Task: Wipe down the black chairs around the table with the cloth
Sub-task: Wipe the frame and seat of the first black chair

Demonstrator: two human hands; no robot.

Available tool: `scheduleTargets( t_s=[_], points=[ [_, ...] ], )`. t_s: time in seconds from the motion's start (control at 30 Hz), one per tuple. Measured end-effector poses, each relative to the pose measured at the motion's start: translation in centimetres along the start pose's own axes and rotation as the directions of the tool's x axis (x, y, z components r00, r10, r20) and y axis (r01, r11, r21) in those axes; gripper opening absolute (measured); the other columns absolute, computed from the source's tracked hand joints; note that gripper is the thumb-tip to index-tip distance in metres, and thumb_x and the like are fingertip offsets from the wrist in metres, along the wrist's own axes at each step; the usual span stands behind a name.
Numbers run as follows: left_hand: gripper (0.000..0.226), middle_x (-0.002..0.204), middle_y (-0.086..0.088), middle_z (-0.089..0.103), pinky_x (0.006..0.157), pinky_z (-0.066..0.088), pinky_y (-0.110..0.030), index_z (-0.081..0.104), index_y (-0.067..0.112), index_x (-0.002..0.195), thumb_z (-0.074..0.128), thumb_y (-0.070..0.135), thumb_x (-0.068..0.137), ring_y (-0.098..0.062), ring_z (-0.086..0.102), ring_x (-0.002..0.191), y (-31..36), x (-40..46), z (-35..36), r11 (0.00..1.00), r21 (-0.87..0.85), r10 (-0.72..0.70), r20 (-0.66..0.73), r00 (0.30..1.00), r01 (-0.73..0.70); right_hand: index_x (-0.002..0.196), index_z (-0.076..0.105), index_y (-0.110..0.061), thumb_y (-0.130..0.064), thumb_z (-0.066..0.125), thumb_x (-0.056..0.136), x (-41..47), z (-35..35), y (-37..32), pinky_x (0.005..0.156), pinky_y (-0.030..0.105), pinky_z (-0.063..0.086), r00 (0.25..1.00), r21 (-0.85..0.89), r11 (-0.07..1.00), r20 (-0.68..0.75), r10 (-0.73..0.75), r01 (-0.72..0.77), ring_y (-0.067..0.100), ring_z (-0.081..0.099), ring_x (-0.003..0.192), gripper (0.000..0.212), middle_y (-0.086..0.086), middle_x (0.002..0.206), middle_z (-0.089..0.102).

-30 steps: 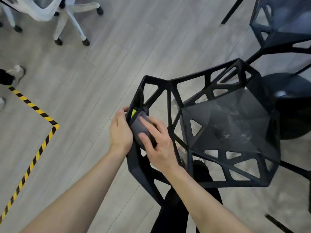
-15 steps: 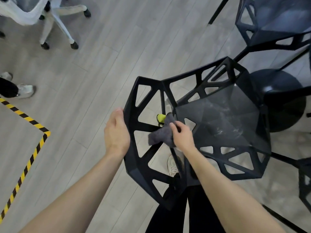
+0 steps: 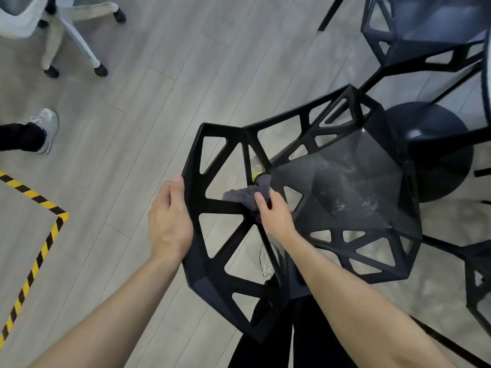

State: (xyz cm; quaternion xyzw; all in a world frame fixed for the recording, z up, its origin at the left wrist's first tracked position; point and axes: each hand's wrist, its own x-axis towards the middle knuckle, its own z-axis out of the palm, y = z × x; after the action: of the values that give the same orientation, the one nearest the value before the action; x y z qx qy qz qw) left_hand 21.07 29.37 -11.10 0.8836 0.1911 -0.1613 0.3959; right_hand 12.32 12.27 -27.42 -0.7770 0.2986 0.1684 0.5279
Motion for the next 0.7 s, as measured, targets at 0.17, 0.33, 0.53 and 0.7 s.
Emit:
scheduleTargets(
  t_s=[0.17,0.33,0.53,0.7],
  points=[
    [0.06,0.099,0.0,0.066,0.082,0.043,-0.021,0.065,0.012,0.104,0.035,0.063,0.108,-0.011,0.056,0.096,-0.2,0.3,0.2,1.0,-0.006,0.017,-0.011,1.0,-0.017,0.148,0.046,-0.037,-0.046,0.062,0.103,8.1,-2.8,-8.3,0.1,0.032,0.049,0.971,0.183,0.973,-0.214,-0.101,0.142,0.015,0.059,0.124,0.049,-0.002,0.137,0.061],
    [0.063,0.1,-0.006,0.067,0.083,0.044,-0.026,0.063,0.009,0.103,0.034,0.064,0.108,-0.017,0.059,0.095,-0.3,0.3,0.1,1.0,-0.004,0.023,-0.006,1.0,-0.023,0.149,0.055,-0.034,-0.038,0.055,0.109,4.5,-2.3,-1.6,0.102,0.028,0.043,0.99,0.007,0.992,0.065,-0.124,0.123,0.015,0.056,0.128,0.041,0.001,0.14,0.062],
    [0.061,0.106,-0.008,0.07,0.084,0.043,-0.022,0.062,0.011,0.102,0.034,0.065,0.108,-0.015,0.058,0.097,-0.2,0.5,0.2,1.0,-0.021,0.012,0.014,1.0,-0.011,0.144,0.062,-0.031,-0.047,0.052,0.108,0.0,-1.5,4.0,0.116,0.039,0.044,0.961,0.302,0.913,0.106,0.254,-0.274,0.017,0.059,0.132,0.04,-0.006,0.136,0.065],
    [0.043,0.094,0.016,0.061,0.08,0.039,-0.015,0.06,0.031,0.092,0.034,0.06,0.111,0.003,0.054,0.087,0.1,0.4,0.1,1.0,-0.008,0.008,0.006,1.0,-0.008,0.159,0.037,-0.038,-0.079,0.054,0.092,-3.1,2.4,-1.3,0.119,0.045,0.039,0.985,0.182,0.968,0.028,0.169,-0.171,0.011,0.042,0.144,0.08,-0.01,0.159,0.041]
  ],
)
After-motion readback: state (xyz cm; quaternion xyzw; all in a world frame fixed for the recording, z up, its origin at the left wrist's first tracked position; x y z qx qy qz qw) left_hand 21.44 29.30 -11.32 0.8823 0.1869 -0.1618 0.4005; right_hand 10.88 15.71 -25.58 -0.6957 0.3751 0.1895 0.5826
